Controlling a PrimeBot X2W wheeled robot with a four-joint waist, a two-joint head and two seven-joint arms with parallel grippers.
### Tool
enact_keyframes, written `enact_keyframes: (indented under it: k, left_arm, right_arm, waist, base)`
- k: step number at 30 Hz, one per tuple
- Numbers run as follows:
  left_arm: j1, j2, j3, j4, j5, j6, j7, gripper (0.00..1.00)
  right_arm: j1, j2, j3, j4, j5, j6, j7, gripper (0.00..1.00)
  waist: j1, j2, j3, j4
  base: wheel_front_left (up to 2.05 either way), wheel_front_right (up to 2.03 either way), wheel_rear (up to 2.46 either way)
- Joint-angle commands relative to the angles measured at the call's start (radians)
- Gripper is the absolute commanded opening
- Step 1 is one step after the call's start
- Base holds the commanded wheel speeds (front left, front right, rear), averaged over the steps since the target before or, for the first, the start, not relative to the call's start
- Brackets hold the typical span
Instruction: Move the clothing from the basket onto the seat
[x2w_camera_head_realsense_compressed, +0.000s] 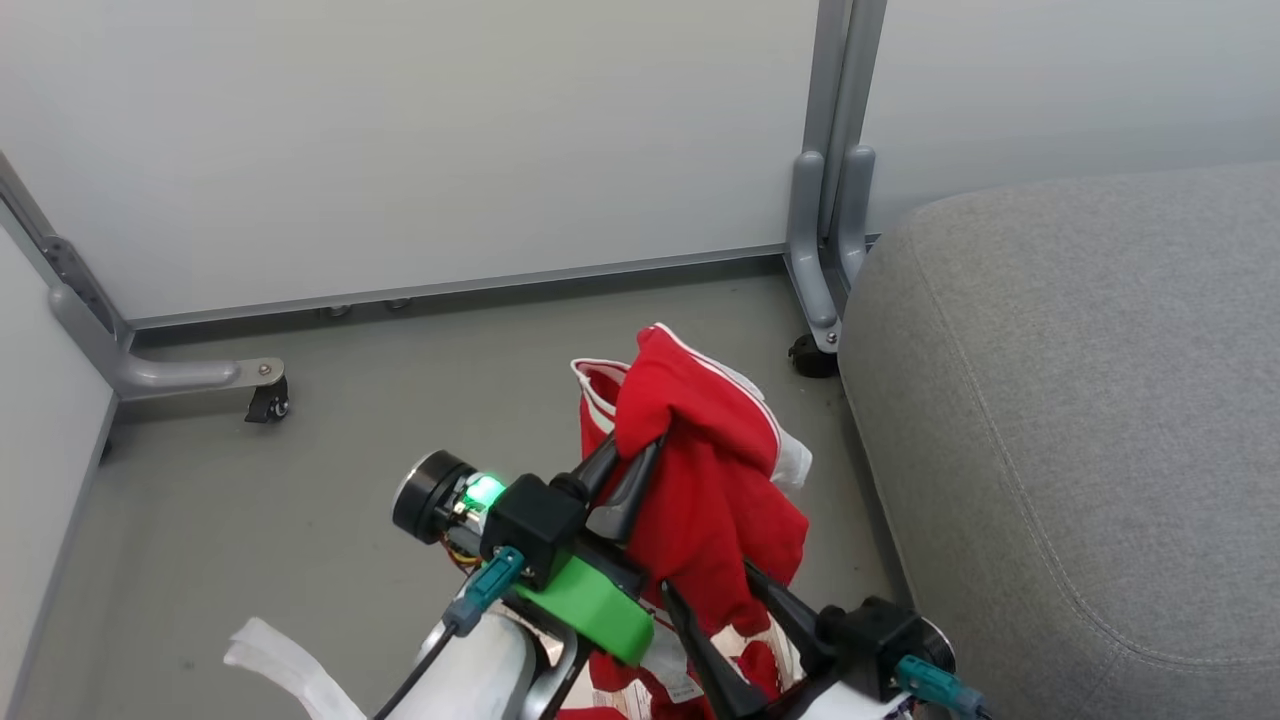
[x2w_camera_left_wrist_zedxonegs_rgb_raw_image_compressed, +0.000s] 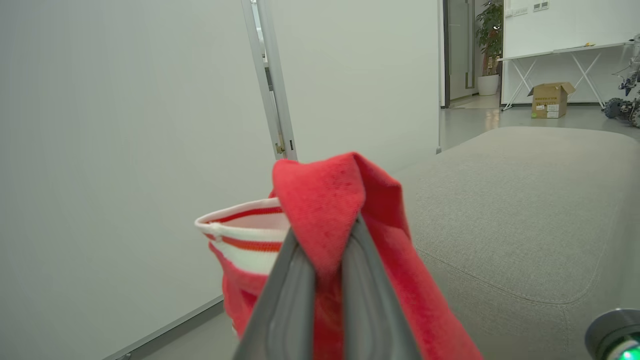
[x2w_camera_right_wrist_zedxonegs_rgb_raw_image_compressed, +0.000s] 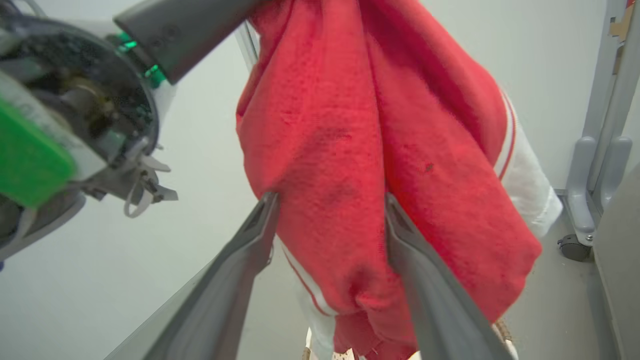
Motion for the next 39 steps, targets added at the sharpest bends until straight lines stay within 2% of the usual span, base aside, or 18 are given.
enact_keyframes:
  k: [1,7,8,9,18,23,24,25,39]
  left_arm:
    - [-0.019,-0.004,-0.006,-0.012,-0.012,-0.006,0.008,0.00]
    - [-0.017,0.000,-0.029,-0.062,-0.028,-0.008,0.045,0.00]
    - [-0.017,0.004,-0.031,-0.073,-0.026,-0.005,0.052,0.00]
    - [-0.016,0.005,-0.032,-0.077,-0.027,-0.004,0.054,0.00]
    - [-0.009,0.027,-0.019,-0.064,-0.039,0.008,0.061,0.00]
    - [-0.015,0.036,-0.018,-0.056,-0.035,0.014,0.051,0.00]
    - [-0.015,0.037,-0.019,-0.053,-0.033,0.016,0.049,0.62]
    - [-0.015,0.038,-0.019,-0.050,-0.033,0.018,0.050,1.00]
    - [-0.027,0.053,-0.024,-0.031,-0.045,0.032,0.063,1.00]
  right_arm:
    - [-0.025,-0.003,0.003,0.015,-0.006,0.000,-0.003,1.00]
    - [-0.045,-0.003,0.003,0.063,-0.019,0.000,-0.003,1.00]
    - [-0.050,-0.003,0.010,0.076,-0.027,0.000,-0.003,0.40]
    - [-0.051,-0.002,0.021,0.086,-0.029,0.000,-0.003,0.00]
    - [-0.048,-0.003,0.048,0.105,-0.004,0.000,-0.003,0.00]
    - [-0.033,-0.003,0.025,0.098,0.023,0.000,-0.003,0.00]
    - [-0.033,-0.002,0.025,0.098,0.025,0.000,-0.003,0.00]
    - [-0.034,-0.002,0.025,0.098,0.024,0.000,-0.003,0.00]
    - [-0.039,-0.003,-0.004,0.087,0.009,0.000,-0.003,0.00]
  waist:
    - [0.0001,0.0000,0.001,-0.001]
    - [0.0001,0.0000,0.005,-0.006]
    - [0.0001,0.0000,0.006,-0.008]
    - [0.0001,0.0000,0.006,-0.009]
    - [0.0001,0.0000,0.011,-0.019]
    - [0.0001,0.0000,0.015,-0.021]
    - [0.0001,0.0000,0.015,-0.022]
    - [0.0001,0.0000,0.015,-0.022]
    - [0.0001,0.0000,0.026,-0.038]
  base:
    - [0.00,0.00,0.00]
    - [0.00,0.00,0.00]
    - [0.00,0.00,0.00]
    - [0.00,0.00,0.00]
    - [0.00,0.00,0.00]
    - [0.00,0.00,0.00]
    - [0.00,0.00,0.00]
    - [0.00,0.00,0.00]
    - [0.00,0.00,0.00]
